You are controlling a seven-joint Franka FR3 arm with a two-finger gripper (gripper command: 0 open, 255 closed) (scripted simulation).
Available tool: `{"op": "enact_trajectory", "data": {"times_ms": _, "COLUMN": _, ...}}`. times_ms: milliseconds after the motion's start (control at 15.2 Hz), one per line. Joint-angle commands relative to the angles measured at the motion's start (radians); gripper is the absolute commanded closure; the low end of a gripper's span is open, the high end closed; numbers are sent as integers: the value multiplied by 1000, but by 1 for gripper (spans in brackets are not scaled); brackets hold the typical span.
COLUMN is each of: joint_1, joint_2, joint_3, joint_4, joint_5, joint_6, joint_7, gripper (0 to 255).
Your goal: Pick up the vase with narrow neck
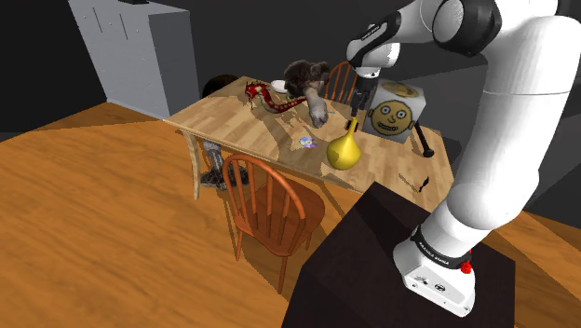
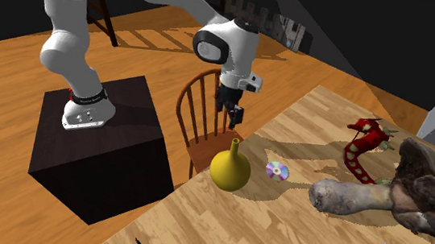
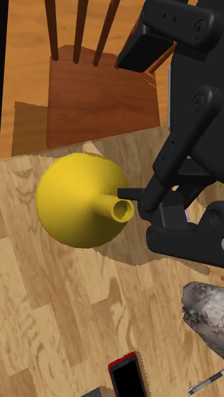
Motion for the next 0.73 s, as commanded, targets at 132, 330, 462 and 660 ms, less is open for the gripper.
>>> {"op": "enact_trajectory", "data": {"times_ms": 132, "joint_1": -74, "joint_2": 167, "joint_3": 20, "joint_4": 166, "joint_5": 56, "joint_6": -20, "joint_7": -64, "gripper": 0}}
{"op": "enact_trajectory", "data": {"times_ms": 330, "joint_1": -116, "joint_2": 257, "joint_3": 33, "joint_4": 267, "joint_5": 76, "joint_6": -41, "joint_7": -87, "gripper": 0}}
{"op": "enact_trajectory", "data": {"times_ms": 462, "joint_1": -119, "joint_2": 271, "joint_3": 38, "joint_4": 262, "joint_5": 82, "joint_6": -22, "joint_7": -90, "gripper": 0}}
{"op": "enact_trajectory", "data": {"times_ms": 660, "joint_1": -123, "joint_2": 294, "joint_3": 45, "joint_4": 256, "joint_5": 91, "joint_6": 6, "joint_7": -93, "gripper": 0}}
